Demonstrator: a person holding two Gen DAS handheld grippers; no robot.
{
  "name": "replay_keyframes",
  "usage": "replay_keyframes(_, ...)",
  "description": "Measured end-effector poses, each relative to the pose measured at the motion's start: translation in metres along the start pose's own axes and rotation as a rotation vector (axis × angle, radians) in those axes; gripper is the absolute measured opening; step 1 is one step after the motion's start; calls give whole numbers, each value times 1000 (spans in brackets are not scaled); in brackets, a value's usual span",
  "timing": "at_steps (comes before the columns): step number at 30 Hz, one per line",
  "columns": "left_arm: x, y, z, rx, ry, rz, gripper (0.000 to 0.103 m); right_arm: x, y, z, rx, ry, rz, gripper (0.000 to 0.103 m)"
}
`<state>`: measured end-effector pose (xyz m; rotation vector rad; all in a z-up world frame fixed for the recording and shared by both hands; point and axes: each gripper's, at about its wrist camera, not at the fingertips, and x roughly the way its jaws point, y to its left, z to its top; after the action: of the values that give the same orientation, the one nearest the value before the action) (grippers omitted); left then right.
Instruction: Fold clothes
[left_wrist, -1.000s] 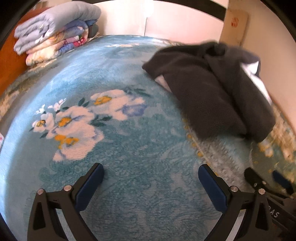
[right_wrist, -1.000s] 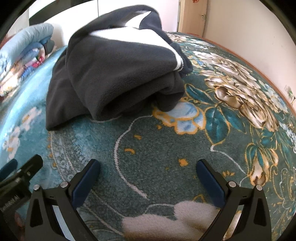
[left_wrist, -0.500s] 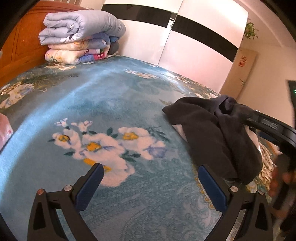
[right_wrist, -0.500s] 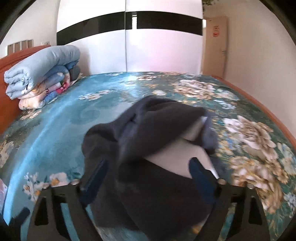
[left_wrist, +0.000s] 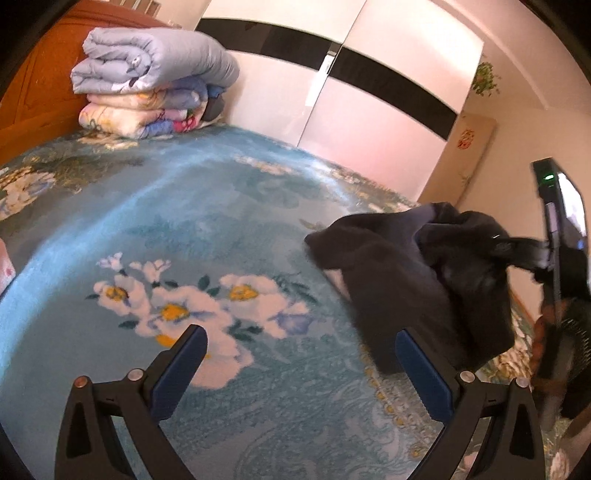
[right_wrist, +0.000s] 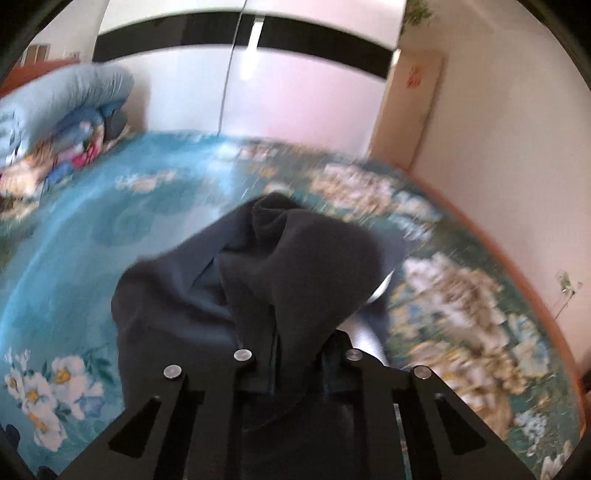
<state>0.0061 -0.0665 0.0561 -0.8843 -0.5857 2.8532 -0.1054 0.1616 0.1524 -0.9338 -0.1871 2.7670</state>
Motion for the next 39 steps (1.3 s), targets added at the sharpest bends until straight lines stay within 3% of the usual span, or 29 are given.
replay_keyframes(4,-2,-4,2,30,-14,-30,103,-47,-45,1,60,-58,27,16)
replay_keyframes(11,-10,-11,-6,63,-23,-85,103,-146,-86,-30,24,-131,98,16)
replay_keyframes(16,-39,-19,-21,156,8,-61,103,-222,-109,-57,6,-207,160,15)
replay_keyframes(24,-97,-27,-46,270,44,-115,103,-290,-143,-72,58,-219,238,16)
replay_keyframes(27,-112,-33,-50,299,46,-111,103,-290,-147,-81,41,-177,224,16)
replay_keyframes(31,-132,-38,-57,332,54,-98,103,-252,-172,-101,87,-48,184,16)
replay_keyframes(39,-126,-58,-66,399,116,-69,103,-163,-277,-149,359,113,122,16)
